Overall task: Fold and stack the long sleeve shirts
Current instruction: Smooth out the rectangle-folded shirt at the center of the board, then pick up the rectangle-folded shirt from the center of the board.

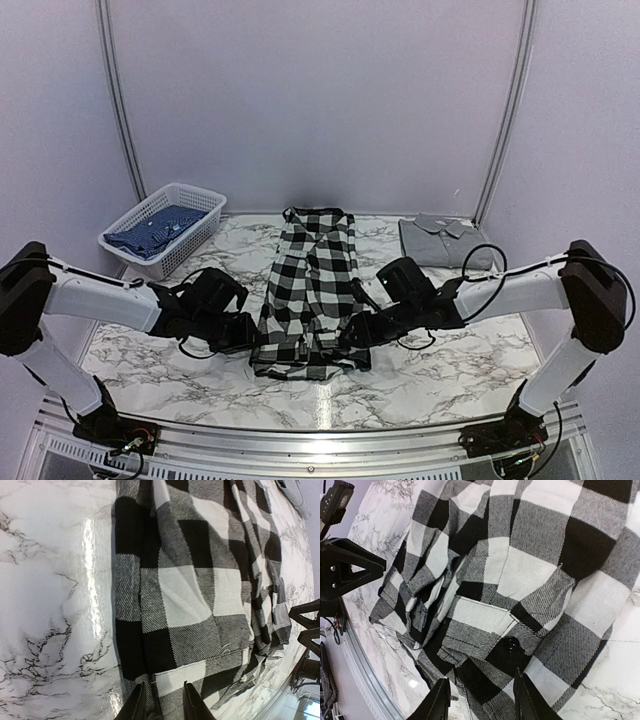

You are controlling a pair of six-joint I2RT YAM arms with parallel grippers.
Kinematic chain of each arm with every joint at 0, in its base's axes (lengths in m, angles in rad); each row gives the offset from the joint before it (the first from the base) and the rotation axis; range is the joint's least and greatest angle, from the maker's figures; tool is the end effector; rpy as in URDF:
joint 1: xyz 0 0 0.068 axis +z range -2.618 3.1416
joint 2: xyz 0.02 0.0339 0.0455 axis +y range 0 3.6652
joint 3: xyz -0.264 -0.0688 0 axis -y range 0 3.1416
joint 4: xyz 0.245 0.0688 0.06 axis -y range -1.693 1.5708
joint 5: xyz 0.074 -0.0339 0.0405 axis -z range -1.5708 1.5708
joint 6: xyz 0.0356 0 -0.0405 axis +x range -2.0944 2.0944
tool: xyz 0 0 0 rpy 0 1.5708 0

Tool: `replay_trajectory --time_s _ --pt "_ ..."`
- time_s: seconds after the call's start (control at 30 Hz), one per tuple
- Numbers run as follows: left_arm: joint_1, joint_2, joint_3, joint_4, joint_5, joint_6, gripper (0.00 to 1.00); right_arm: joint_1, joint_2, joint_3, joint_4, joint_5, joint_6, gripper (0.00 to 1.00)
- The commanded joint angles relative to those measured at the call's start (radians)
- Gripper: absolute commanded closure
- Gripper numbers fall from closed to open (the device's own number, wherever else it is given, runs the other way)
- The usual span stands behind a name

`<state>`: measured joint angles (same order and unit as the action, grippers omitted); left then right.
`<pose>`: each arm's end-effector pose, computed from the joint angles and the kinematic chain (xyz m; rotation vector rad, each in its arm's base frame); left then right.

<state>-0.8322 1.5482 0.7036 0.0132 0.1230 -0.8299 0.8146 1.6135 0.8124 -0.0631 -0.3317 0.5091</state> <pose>0.1956 -0.2213 0.1533 0.0650 2.6004 -0.8523 0.2075 0.2369 0.1612 -0.5592 2.5683 0.9410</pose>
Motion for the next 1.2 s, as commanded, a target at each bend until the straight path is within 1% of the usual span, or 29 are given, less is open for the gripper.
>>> replay_trajectory --time_s 0.0,0.1,0.2,0.27,0.33,0.5,0.63,0.83,1.03,1.17 --pt "-0.003 -0.086 -0.002 -0.104 -0.070 0.005 0.70 -0.027 -0.083 -0.038 -0.056 0.036 0.025 0.60" --pt "0.008 -0.106 -0.008 -0.131 -0.094 0.023 0.64 -0.056 -0.132 -0.088 -0.053 0.026 0.039 0.58" --pt "0.031 -0.089 -0.008 -0.122 -0.048 0.044 0.61 -0.089 -0.162 -0.138 -0.035 -0.007 0.049 0.56" --pt "0.047 -0.070 0.000 -0.107 0.003 0.073 0.55 -0.111 -0.173 -0.168 -0.004 -0.045 0.057 0.55" --pt "0.059 -0.048 0.012 -0.098 0.048 0.101 0.51 -0.127 -0.174 -0.190 0.032 -0.084 0.066 0.54" --pt "0.094 -0.007 -0.010 -0.032 0.146 0.114 0.49 -0.138 -0.156 -0.212 0.095 -0.140 0.081 0.51" --pt "0.100 0.022 -0.042 0.073 0.205 0.111 0.45 -0.140 -0.139 -0.227 0.138 -0.165 0.095 0.48" --pt "0.098 0.088 -0.070 0.167 0.243 0.065 0.45 -0.156 -0.078 -0.248 0.234 -0.226 0.133 0.45" --pt "0.090 0.107 -0.072 0.161 0.245 0.041 0.49 -0.170 -0.058 -0.270 0.276 -0.246 0.150 0.39" --pt "0.088 0.096 -0.081 0.135 0.251 0.042 0.49 -0.176 -0.012 -0.268 0.319 -0.270 0.168 0.37"
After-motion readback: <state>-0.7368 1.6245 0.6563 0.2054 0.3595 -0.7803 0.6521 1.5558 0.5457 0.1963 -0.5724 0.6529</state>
